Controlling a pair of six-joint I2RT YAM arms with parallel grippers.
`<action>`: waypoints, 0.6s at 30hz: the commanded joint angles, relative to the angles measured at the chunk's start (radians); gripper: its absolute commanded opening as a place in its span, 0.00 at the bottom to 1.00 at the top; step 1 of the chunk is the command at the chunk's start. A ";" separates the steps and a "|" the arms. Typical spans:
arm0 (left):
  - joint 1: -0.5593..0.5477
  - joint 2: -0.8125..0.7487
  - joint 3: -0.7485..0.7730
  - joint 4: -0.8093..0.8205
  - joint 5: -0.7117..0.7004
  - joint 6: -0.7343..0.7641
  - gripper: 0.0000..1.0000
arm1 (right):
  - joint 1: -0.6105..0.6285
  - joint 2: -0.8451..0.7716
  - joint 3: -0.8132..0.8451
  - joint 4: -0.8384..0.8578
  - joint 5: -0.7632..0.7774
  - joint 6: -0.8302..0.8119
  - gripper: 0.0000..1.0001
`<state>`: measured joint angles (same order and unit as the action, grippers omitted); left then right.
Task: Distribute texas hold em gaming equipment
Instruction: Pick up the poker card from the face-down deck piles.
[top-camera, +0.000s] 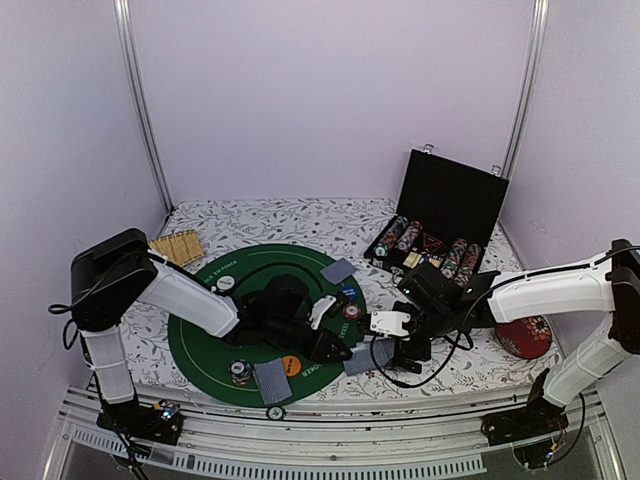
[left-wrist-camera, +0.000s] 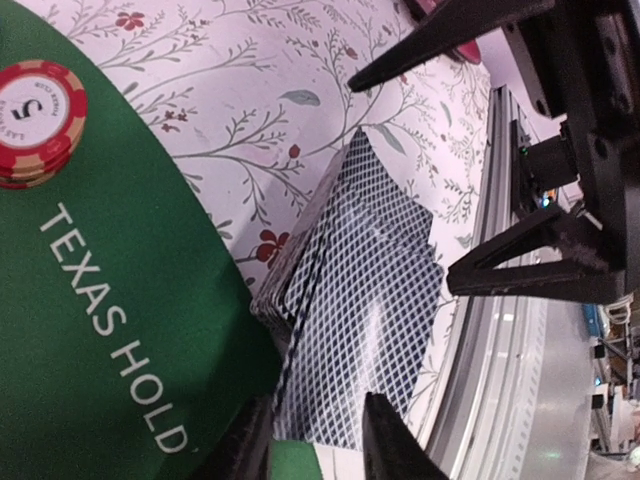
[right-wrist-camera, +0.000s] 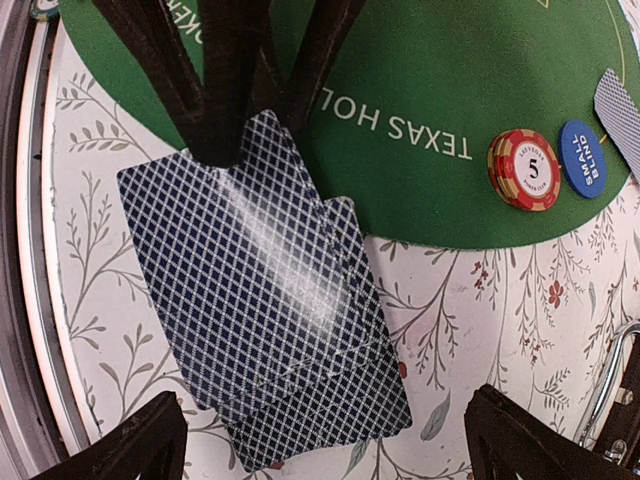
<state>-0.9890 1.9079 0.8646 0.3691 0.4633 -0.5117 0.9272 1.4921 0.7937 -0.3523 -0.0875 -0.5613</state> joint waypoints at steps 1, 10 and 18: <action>0.011 0.014 -0.012 -0.048 -0.014 0.020 0.39 | -0.006 -0.032 0.016 -0.011 -0.005 0.008 0.99; 0.012 0.037 0.003 -0.043 0.000 0.025 0.39 | -0.005 -0.036 0.015 -0.008 -0.011 0.003 0.99; 0.010 0.049 0.015 -0.001 0.023 0.006 0.13 | -0.006 -0.033 0.012 -0.004 -0.005 0.005 0.99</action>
<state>-0.9871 1.9377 0.8646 0.3405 0.4698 -0.5037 0.9272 1.4799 0.7937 -0.3523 -0.0883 -0.5617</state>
